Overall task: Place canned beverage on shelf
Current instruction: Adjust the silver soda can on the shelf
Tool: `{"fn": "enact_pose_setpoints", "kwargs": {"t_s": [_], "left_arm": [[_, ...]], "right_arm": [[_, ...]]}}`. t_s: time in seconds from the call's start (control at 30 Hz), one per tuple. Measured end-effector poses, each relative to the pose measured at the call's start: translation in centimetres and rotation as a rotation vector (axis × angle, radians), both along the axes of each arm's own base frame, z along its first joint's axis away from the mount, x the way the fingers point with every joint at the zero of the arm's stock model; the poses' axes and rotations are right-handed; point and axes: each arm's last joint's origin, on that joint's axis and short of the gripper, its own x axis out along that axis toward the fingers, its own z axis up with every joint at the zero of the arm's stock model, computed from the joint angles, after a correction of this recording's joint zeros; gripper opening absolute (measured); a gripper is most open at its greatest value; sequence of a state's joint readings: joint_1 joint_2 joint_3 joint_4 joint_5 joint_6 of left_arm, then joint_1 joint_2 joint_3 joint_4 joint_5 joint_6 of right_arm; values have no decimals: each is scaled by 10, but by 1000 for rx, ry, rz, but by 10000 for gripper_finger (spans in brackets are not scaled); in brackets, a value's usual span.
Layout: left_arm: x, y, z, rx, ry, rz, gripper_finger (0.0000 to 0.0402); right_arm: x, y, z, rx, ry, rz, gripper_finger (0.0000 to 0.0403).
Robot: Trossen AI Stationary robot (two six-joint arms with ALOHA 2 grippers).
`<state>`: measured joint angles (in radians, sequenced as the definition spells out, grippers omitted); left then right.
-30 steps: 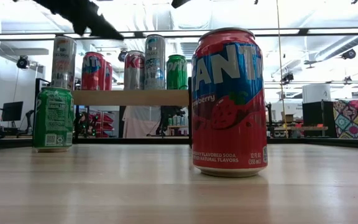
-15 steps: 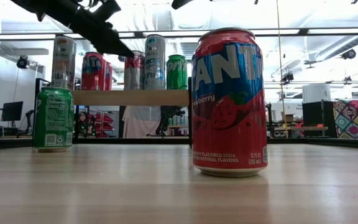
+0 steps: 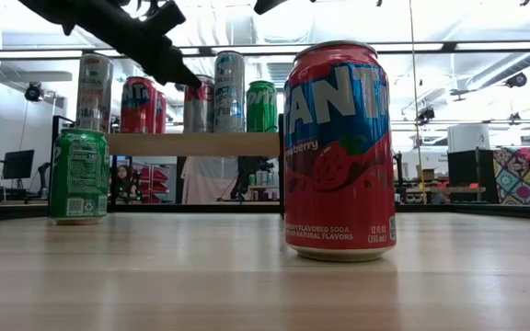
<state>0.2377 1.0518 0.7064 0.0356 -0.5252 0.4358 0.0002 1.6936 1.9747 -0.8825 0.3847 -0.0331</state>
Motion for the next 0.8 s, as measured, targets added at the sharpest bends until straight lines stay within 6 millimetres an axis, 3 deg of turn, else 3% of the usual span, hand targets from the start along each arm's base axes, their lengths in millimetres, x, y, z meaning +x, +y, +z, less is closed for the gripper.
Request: {"fn": "enact_pose_setpoints", "kwargs": {"t_s": [0.8], "left_arm": [[8,9,-8,-1,10,42,0]], "right_arm": [[0,0,-1,6,-1,-5,9]]}}
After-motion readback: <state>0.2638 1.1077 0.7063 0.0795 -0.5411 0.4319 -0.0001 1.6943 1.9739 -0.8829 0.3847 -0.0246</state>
